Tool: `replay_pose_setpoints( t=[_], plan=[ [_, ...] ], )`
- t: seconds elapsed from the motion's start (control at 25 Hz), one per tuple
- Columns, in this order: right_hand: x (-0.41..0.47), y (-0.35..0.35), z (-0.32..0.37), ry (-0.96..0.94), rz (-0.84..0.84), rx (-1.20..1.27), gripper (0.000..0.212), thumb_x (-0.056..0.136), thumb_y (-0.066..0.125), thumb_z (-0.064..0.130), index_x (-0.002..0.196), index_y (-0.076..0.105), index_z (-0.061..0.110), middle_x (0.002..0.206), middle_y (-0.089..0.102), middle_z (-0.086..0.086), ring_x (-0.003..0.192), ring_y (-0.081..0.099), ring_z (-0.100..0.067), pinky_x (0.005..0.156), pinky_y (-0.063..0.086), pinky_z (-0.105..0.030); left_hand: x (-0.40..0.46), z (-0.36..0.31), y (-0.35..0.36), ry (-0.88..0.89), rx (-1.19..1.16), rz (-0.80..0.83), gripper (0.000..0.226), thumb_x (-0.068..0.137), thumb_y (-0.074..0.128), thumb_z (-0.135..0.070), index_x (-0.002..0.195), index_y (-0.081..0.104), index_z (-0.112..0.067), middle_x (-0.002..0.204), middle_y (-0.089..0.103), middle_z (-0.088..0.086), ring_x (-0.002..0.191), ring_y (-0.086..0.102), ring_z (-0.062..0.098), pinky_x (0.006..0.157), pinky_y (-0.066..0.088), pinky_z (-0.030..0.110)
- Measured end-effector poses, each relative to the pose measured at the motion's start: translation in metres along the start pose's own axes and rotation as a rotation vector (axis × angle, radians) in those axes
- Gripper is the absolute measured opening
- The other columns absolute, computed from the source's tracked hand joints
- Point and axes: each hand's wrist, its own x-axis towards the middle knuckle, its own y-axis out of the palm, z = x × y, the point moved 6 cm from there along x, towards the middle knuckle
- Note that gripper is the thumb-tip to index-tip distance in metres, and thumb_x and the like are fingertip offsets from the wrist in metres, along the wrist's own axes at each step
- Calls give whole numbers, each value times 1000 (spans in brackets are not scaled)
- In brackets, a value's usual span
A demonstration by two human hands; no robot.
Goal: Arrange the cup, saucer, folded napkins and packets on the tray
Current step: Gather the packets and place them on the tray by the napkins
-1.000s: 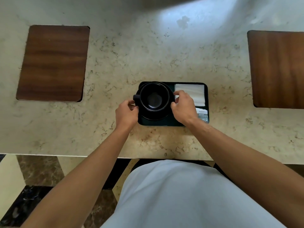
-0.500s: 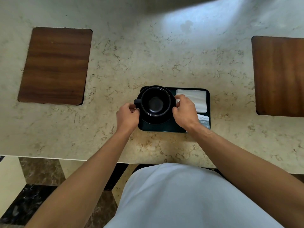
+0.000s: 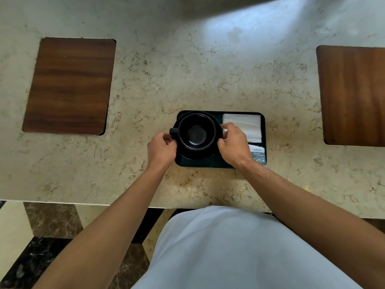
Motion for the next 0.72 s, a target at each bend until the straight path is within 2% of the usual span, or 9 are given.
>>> replay_pose_setpoints(
  t=[0.28, 0.72],
  plan=[
    [0, 0, 1, -5, 6, -16, 44, 98, 56, 7, 142, 51, 12, 127, 61, -11, 112, 62, -25, 102, 54, -42, 1, 0, -1, 4, -3, 5, 12, 92, 67, -14, 101, 67, -22, 91, 72, -7, 85, 71, 12, 84, 62, 39],
    [0, 1, 0, 0, 2, -17, 43, 97, 58, 8, 140, 52, 12, 124, 62, -10, 109, 63, -24, 99, 55, -40, 0, 2, -2, 8, 14, 25, 17, 91, 69, -15, 108, 71, -18, 91, 74, -5, 84, 73, 14, 82, 63, 38]
  ],
)
